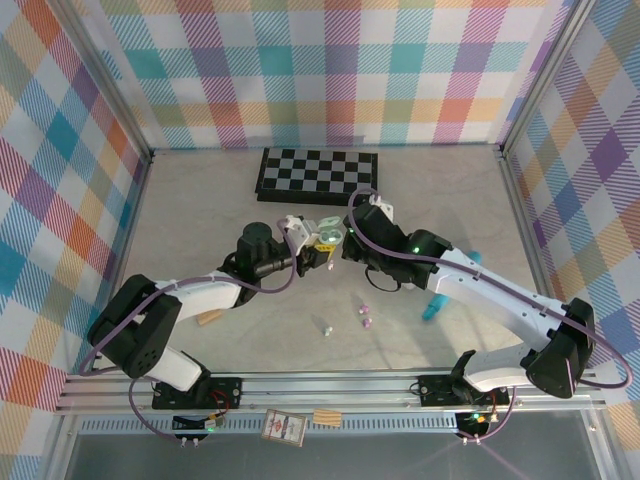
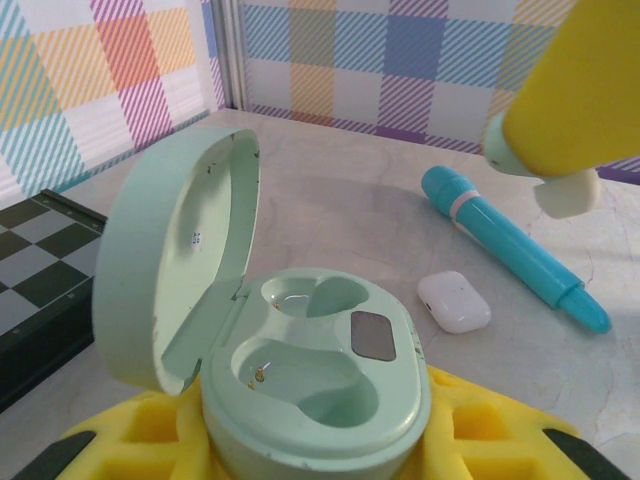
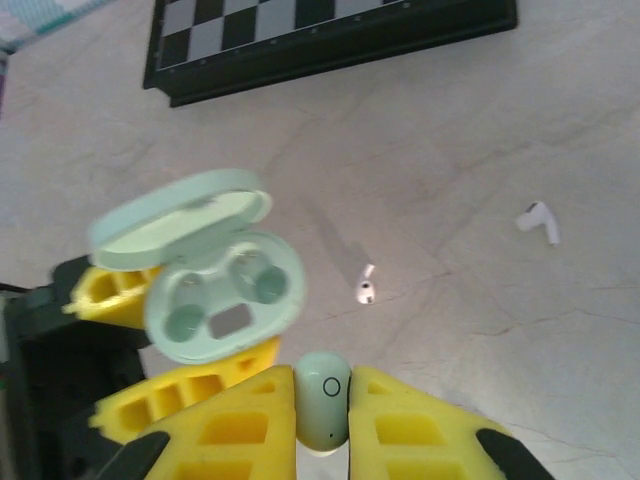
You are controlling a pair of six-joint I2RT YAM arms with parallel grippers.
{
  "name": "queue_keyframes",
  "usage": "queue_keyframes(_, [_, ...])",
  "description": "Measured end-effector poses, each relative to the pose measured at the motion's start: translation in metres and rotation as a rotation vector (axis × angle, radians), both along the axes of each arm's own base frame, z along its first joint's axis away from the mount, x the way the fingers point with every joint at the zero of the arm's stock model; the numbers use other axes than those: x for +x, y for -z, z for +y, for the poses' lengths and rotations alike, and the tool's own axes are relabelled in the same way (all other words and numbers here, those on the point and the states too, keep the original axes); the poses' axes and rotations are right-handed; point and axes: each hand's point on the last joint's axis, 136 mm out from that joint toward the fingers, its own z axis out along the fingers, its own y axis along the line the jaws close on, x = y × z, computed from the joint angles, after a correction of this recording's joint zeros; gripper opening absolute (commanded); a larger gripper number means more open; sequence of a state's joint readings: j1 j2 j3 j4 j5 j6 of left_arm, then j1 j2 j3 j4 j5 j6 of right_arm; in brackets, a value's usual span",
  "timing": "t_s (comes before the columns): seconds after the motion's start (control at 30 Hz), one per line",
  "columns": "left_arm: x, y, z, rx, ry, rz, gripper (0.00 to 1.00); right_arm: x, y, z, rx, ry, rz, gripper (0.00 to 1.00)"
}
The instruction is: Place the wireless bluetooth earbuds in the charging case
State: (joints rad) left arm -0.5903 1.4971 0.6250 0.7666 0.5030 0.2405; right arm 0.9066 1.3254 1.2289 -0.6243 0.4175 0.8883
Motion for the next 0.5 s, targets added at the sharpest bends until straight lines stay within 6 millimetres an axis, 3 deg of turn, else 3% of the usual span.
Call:
queue_keyframes(0.23, [-0.008, 0.001, -0.008, 0.011, 0.030, -0.016, 0.31, 0.008, -0.007, 0.017, 0.083, -0.048, -0.003, 0.15])
queue_keyframes(0.5, [-0.010, 0.000, -0.009, 0.018, 0.037, -0.030, 0.31, 0.015, 0.002, 0.027, 0.094, -0.076, 0.014, 0.15])
